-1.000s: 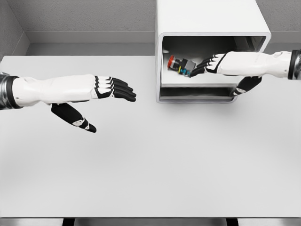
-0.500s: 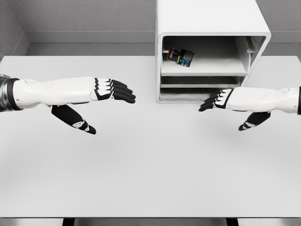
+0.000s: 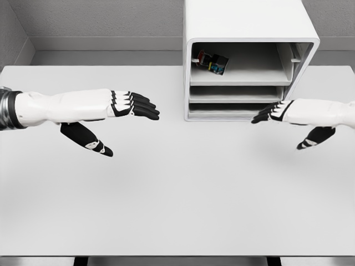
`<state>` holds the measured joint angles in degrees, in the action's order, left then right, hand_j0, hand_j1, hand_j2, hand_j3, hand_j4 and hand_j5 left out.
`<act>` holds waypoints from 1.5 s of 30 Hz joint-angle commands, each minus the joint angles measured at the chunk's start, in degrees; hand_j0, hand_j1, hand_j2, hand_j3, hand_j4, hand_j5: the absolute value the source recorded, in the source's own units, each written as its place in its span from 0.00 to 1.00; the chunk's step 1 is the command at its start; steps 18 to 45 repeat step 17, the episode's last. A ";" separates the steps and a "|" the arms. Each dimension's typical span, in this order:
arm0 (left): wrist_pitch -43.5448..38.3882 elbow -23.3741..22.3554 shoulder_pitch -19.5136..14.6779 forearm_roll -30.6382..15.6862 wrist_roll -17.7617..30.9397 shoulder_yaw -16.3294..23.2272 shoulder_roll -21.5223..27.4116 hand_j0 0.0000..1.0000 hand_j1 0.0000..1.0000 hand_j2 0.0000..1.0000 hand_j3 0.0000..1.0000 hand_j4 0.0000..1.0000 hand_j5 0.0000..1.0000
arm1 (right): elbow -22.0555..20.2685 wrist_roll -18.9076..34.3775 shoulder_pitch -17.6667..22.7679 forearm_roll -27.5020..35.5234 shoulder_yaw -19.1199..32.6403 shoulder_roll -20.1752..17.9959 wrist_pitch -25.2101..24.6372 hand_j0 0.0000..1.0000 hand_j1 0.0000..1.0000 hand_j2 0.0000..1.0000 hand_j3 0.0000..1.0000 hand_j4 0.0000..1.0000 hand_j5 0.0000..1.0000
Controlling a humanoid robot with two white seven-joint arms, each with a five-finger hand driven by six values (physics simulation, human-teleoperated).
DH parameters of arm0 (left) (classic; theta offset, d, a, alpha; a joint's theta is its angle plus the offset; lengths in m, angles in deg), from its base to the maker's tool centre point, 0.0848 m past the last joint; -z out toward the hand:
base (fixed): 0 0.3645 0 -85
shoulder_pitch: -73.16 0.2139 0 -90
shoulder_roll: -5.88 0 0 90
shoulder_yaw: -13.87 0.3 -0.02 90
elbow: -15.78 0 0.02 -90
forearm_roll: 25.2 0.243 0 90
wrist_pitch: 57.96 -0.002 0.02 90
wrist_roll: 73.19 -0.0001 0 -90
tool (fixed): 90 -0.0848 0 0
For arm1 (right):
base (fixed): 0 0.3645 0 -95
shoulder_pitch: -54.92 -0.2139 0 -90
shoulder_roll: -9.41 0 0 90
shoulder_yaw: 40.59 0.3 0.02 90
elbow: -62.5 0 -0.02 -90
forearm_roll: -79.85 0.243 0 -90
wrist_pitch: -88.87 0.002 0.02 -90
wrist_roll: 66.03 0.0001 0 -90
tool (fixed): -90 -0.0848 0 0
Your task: Slide open multi-storey tabletop storage cabinets and put open load switch and slide close multi-storey tabletop storage cabinets
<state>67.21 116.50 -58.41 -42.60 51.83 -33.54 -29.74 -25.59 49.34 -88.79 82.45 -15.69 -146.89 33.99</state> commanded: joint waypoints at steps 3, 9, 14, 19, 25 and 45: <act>-0.17 0.00 0.00 -0.44 -0.02 -0.14 0.11 1.00 1.00 1.00 1.00 1.00 1.00 | 0.55 -0.06 -0.35 0.39 0.58 0.47 -0.12 1.00 1.00 1.00 1.00 1.00 1.00; -0.17 0.00 0.00 -0.44 -0.02 -0.05 0.11 1.00 1.00 1.00 1.00 1.00 1.00 | 0.63 0.11 1.49 0.39 3.57 1.87 -0.12 1.00 1.00 1.00 1.00 1.00 1.00; -0.17 -0.09 0.00 -0.44 -0.02 -0.05 0.11 1.00 1.00 1.00 1.00 1.00 1.00 | 0.63 0.11 1.49 0.39 3.57 1.96 -0.12 1.00 1.00 1.00 1.00 1.00 1.00; -0.17 0.00 0.09 -0.44 -0.02 -0.05 0.11 1.00 1.00 1.00 1.00 1.00 1.00 | 0.63 0.02 2.02 0.39 3.66 1.96 -0.12 1.00 1.00 1.00 1.00 1.00 1.00; -0.17 0.00 0.09 -0.44 -0.02 -0.05 0.11 1.00 1.00 1.00 1.00 1.00 1.00 | 0.63 0.02 2.02 0.39 3.66 1.96 -0.12 1.00 1.00 1.00 1.00 1.00 1.00; -0.17 0.00 0.09 -0.44 -0.02 -0.05 0.11 1.00 1.00 1.00 1.00 1.00 1.00 | 0.63 0.02 2.02 0.39 3.66 1.96 -0.12 1.00 1.00 1.00 1.00 1.00 1.00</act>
